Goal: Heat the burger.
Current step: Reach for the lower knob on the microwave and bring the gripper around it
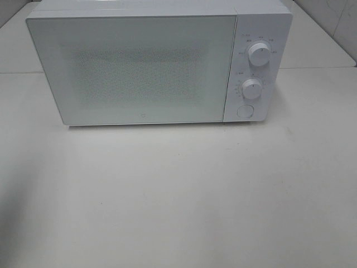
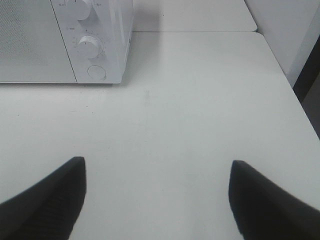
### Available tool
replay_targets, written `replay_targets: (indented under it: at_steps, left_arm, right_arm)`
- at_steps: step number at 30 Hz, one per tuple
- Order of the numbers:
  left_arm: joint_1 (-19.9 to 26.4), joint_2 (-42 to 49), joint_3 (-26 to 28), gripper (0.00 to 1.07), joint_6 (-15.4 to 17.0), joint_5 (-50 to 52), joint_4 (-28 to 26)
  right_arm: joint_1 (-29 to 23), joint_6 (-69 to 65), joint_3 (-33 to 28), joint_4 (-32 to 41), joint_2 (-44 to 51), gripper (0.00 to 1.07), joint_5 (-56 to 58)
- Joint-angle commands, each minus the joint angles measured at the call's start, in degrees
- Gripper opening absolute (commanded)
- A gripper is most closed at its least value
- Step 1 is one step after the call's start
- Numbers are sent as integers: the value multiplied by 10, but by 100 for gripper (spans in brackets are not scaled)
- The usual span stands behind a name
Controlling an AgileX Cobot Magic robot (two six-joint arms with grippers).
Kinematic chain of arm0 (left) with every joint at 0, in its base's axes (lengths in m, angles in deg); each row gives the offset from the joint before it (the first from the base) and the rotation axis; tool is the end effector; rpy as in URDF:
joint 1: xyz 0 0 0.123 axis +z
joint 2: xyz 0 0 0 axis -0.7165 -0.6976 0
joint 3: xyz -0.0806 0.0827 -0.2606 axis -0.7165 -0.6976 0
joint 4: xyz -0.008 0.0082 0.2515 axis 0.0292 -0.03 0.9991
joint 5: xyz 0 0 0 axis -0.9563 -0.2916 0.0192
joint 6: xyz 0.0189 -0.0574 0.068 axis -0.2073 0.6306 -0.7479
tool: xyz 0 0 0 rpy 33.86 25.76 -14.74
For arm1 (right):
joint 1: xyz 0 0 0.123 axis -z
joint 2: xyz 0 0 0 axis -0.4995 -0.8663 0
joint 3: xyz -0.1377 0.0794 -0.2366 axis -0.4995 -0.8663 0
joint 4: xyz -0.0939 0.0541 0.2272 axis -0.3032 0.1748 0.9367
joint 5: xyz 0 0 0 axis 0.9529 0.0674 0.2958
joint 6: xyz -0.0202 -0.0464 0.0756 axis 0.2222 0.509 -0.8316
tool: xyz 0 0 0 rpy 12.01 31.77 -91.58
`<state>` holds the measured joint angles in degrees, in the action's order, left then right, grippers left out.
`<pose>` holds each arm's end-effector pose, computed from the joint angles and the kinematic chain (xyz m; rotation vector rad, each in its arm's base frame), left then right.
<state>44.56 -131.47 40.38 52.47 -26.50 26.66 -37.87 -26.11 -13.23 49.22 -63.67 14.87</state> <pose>0.1647 -0.0044 0.3036 -0.0160 2.7829 -0.0282 -0.0005 -0.0113 0.2840 0.0769 1.9465 0.0610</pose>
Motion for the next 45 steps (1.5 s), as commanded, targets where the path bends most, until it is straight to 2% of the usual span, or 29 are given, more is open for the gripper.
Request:
replay_targets:
  at_steps: [1, 2, 6, 8, 11, 15, 17, 21, 30, 39, 42, 44, 45]
  left_arm:
    - [3, 68, -35, 98, -3, 11, 12]
    - [3, 68, -35, 98, -3, 11, 12]
    - [3, 175, -83, 98, -5, 37, 13]
    - [3, 192, -91, 98, -6, 39, 13]
    - [3, 269, -130, 98, -27, 39, 13]
    - [3, 309, -159, 98, -28, 37, 12]
    - [3, 349, -194, 98, -28, 46, 6]
    - [3, 382, -194, 98, -42, 45, -1]
    - [3, 424, -194, 98, -42, 46, -12]
    - [3, 517, -194, 98, -42, 46, -13]
    - [15, 535, -194, 98, -42, 46, -13]
    - [54, 574, -194, 98, -42, 46, -13]
    - [54, 574, -194, 98, -42, 46, -13]
  right_arm:
    - [3, 1, 0, 1, 15, 75, -3]
    - [3, 1, 0, 1, 15, 75, -3]
    - [3, 1, 0, 1, 15, 75, -3]
    - [3, 1, 0, 1, 15, 75, -3]
    - [3, 1, 0, 1, 15, 75, -3]
    - [3, 1, 0, 1, 15, 75, -3]
    - [3, 1, 0, 1, 15, 75, -3]
    - [3, 1, 0, 1, 15, 75, -3]
    - [3, 1, 0, 1, 15, 75, -3]
    - [3, 1, 0, 1, 15, 75, -3]
    - [3, 1, 0, 1, 15, 75, -3]
    - [3, 1, 0, 1, 15, 75, -3]
    - [3, 1, 0, 1, 15, 75, -3]
